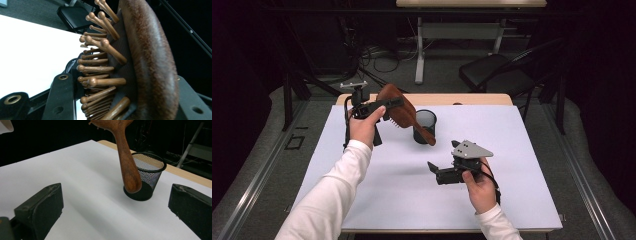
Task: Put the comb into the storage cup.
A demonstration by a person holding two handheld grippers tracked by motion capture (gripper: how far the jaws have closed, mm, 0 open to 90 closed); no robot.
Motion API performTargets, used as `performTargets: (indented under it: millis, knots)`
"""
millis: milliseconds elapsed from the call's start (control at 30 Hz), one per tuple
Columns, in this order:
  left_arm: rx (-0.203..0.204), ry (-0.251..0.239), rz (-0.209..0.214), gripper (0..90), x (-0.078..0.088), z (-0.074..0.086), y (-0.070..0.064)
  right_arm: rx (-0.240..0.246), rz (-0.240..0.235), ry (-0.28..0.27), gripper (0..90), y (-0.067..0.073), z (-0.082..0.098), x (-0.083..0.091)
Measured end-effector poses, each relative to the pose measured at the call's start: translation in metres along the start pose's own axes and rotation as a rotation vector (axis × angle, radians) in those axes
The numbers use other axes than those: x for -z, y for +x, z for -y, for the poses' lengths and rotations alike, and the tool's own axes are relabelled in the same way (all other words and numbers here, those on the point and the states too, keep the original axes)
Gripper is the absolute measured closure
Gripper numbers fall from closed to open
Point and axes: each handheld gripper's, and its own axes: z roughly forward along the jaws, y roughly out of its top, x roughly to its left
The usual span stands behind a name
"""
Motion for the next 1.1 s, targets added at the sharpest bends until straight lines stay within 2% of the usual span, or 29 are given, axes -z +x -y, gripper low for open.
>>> performTargets:
  millis: [133,633,1100]
  knots:
    - [0.011,-0.006,0.005,50.3,-0.001,-0.004,0.001,-0.013,-0.029,-0.004,0.0,0.000,0.000,0.000]
    - [-0.013,-0.059,-0.049,50.2,-0.003,-0.020,0.000,-0.029,-0.017,-0.005,0.0,-0.004,0.000,0.001]
    - [-0.030,-0.102,-0.081,50.1,-0.007,-0.033,-0.008,-0.038,-0.010,-0.015,0.0,-0.008,0.000,0.005]
